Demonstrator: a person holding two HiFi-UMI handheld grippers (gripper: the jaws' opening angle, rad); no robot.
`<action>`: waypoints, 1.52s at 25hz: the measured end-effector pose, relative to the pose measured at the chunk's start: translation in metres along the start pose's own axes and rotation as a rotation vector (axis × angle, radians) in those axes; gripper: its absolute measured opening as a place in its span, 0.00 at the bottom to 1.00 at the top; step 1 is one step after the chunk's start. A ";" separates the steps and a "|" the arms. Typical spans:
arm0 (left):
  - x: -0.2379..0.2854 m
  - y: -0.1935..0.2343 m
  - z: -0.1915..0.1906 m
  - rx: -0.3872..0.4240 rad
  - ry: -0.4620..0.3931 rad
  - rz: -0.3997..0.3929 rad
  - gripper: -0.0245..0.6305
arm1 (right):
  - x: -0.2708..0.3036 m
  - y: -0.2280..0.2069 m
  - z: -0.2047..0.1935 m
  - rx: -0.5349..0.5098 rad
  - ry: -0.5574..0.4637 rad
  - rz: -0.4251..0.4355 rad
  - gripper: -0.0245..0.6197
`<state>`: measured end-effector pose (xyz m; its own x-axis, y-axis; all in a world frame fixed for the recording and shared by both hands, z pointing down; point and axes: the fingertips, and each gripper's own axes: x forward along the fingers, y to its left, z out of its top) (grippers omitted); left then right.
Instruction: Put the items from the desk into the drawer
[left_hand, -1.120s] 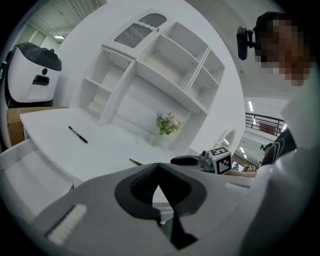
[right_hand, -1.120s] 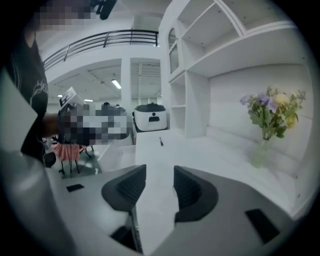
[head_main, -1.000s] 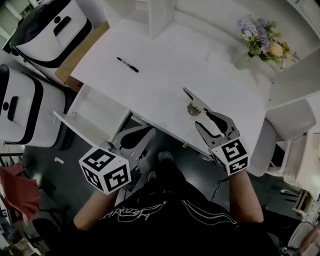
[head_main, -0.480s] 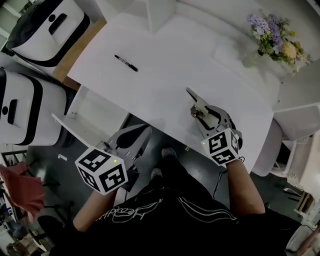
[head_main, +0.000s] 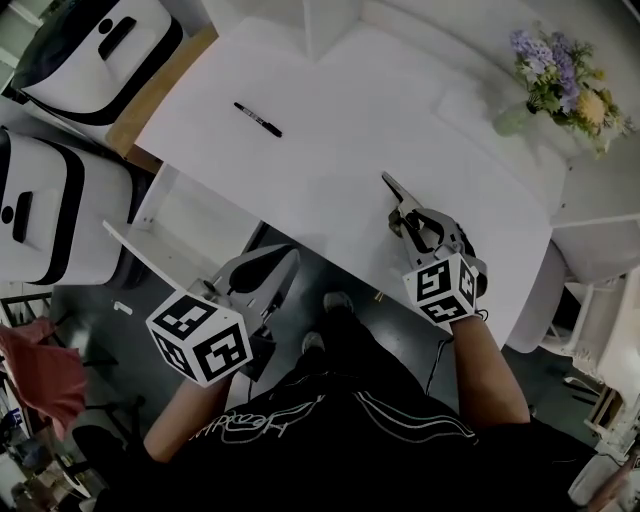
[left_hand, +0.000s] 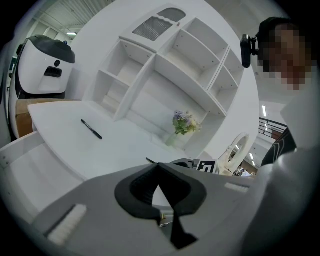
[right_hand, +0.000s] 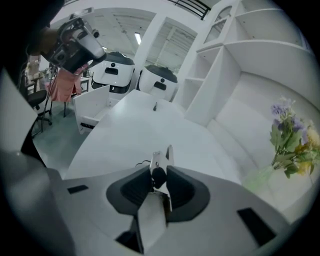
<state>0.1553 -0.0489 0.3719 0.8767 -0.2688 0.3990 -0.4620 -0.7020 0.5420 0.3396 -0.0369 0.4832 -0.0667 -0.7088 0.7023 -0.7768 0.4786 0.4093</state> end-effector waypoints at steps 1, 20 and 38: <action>-0.001 0.001 0.000 0.000 -0.002 0.000 0.05 | 0.000 -0.001 0.000 0.000 0.001 -0.006 0.19; -0.044 0.002 -0.009 -0.001 -0.036 0.026 0.05 | -0.017 -0.010 0.013 0.054 -0.001 -0.070 0.05; -0.126 -0.005 -0.018 -0.012 -0.174 0.065 0.05 | -0.085 0.068 0.119 0.029 -0.192 0.013 0.05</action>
<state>0.0445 0.0001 0.3321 0.8547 -0.4235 0.3002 -0.5186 -0.6721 0.5285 0.2177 -0.0054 0.3821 -0.1926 -0.7897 0.5824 -0.7924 0.4753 0.3824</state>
